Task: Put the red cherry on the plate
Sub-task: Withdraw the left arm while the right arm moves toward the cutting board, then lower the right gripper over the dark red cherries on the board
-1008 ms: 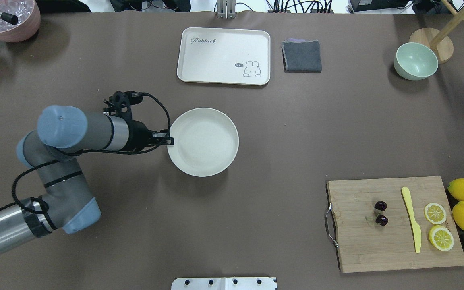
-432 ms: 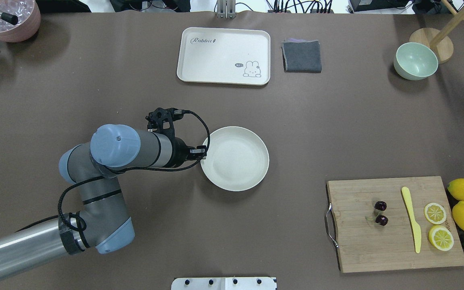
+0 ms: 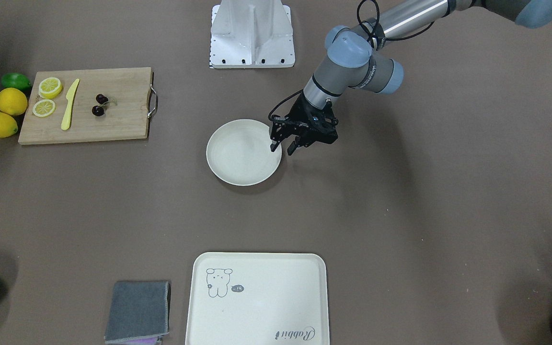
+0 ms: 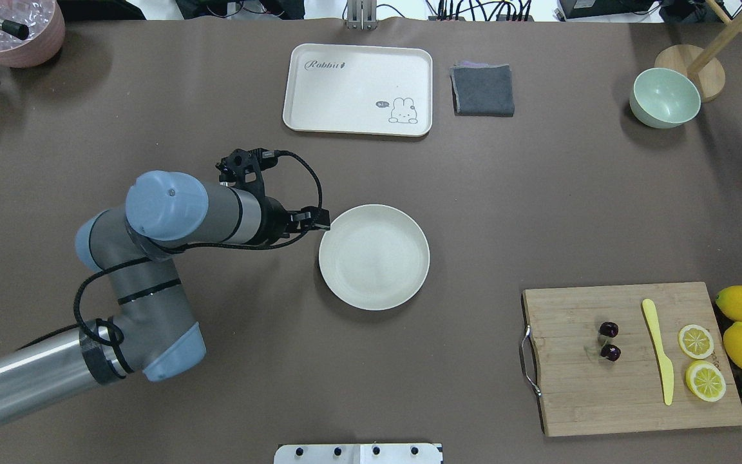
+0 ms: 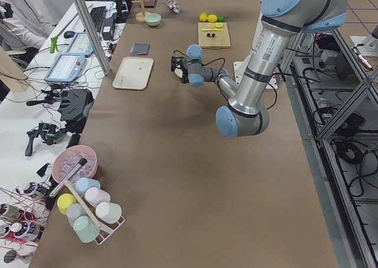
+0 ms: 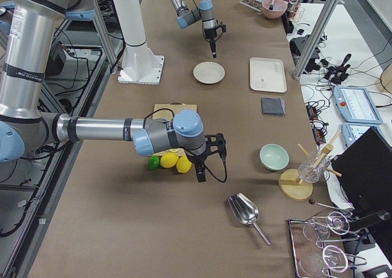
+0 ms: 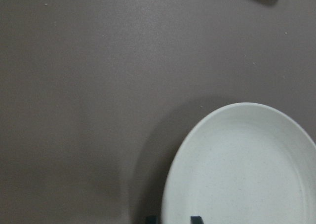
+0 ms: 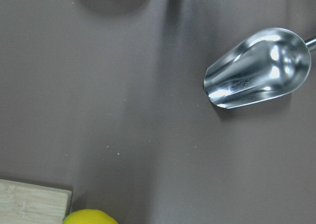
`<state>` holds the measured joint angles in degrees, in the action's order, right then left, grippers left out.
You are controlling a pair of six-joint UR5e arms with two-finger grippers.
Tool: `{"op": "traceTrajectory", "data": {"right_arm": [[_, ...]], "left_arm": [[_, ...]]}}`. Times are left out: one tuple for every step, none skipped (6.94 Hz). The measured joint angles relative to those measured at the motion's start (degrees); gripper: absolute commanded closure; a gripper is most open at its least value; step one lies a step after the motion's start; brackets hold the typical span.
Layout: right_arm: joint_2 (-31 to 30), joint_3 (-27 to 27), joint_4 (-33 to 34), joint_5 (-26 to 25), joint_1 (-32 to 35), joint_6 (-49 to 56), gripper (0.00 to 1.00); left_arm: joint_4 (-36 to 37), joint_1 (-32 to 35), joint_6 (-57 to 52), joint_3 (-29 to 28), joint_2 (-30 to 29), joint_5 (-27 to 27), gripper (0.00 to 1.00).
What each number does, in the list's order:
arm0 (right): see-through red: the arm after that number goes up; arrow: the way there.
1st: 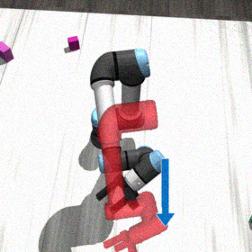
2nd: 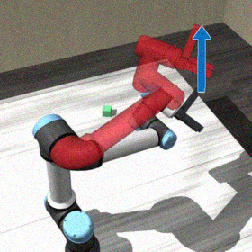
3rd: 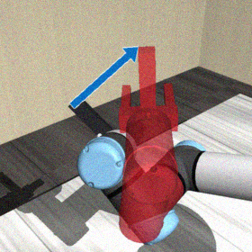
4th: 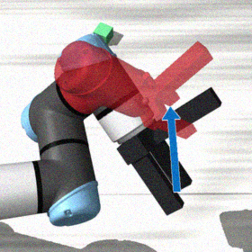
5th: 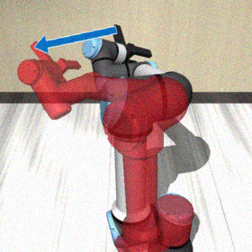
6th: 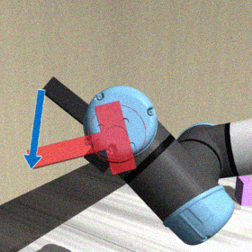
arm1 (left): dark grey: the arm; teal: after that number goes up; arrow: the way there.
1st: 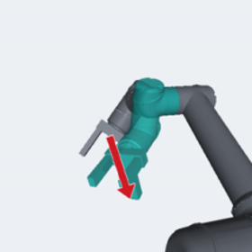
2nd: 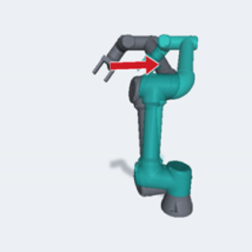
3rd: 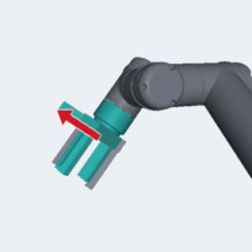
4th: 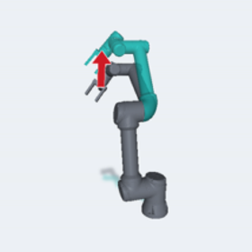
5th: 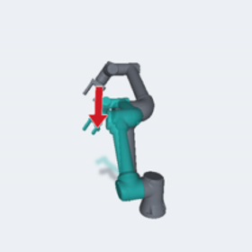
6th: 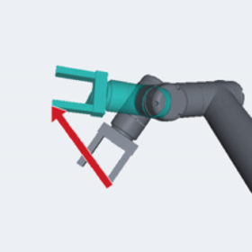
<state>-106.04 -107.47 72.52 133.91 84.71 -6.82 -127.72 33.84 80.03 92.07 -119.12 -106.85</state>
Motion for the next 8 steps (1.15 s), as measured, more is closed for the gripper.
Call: {"op": "traceTrajectory", "data": {"right_arm": [[0.97,-1.06,0.13,0.03,-0.73,-1.72,0.0],[1.78,-2.52,0.21,-0.05,-2.65,-5.87,0.0],[2.76,-4.27,0.24,-0.38,-5.93,-11.8,0.0],[3.9,-6.02,0.25,-1.35,-9.91,-18.61,0.0],[5.39,-7.53,0.25,-3.29,-14.17,-25.49,0.0],[6.79,-8.59,0.25,-5.2,-18.05,-31.04,0.0],[7.83,-9.72,0.26,-6.79,-21.81,-36.03,0.0],[8.44,-11.43,0.25,-9.36,-26.56,-41.72,0.0]], "left_arm": [[5.93,6.92,-3.4,3.82,1.84,-7.08,0.01],[12.71,13.96,-10.86,8.54,4.81,-13.34,0.01],[19.08,20.7,-20.47,12.56,8.57,-17.75,0.01],[24.38,27.99,-32.2,15.0,12.5,-21.04,0.01],[29.36,35.88,-47.02,15.62,16.23,-23.68,0.01],[35.95,44.27,-64.73,14.7,18.76,-25.32,0.01],[42.87,52.68,-82.37,11.83,19.8,-25.99,0.01],[47.46,60.23,-97.1,7.14,20.4,-26.15,0.01]]}}
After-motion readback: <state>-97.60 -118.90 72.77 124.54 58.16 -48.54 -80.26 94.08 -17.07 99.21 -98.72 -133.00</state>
